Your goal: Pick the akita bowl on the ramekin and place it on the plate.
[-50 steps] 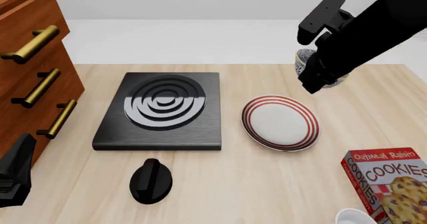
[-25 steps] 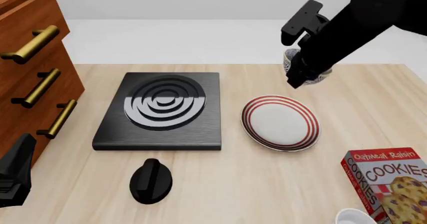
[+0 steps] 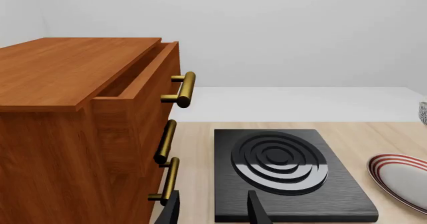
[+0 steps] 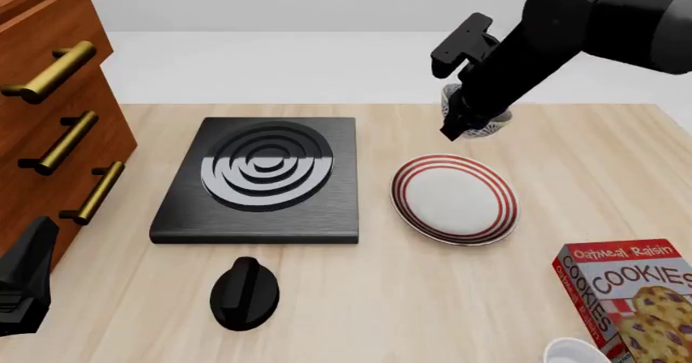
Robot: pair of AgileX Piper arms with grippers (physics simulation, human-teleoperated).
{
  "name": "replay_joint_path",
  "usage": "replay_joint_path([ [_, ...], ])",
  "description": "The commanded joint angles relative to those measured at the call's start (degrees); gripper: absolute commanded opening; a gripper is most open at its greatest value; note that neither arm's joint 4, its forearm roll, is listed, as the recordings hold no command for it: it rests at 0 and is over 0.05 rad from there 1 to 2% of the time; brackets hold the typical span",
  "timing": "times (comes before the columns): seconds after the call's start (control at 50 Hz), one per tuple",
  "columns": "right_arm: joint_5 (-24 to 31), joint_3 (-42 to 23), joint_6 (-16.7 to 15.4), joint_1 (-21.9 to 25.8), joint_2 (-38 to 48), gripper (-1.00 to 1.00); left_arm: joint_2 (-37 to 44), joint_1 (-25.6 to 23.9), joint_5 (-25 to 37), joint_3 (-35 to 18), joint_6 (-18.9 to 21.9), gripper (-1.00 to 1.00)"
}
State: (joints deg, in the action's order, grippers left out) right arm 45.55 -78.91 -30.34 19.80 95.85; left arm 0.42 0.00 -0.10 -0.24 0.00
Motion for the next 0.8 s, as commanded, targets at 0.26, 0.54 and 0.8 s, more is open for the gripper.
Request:
replay_joint_path([
  [0.26, -5.15, 3.71, -0.08, -0.64, 2.81, -1.0, 0.0, 0.0, 0.0, 0.0, 0.0, 1.0],
  [0.54, -6.24, 2.34, -1.33, -2.69, 5.81, -1.0, 0.0, 0.0, 0.0, 0.0, 0.0, 1.0],
  [0.8, -6.88, 2.1, -1.58, -2.68, 7.66, -1.0, 0.0, 0.0, 0.0, 0.0, 0.0, 1.0],
])
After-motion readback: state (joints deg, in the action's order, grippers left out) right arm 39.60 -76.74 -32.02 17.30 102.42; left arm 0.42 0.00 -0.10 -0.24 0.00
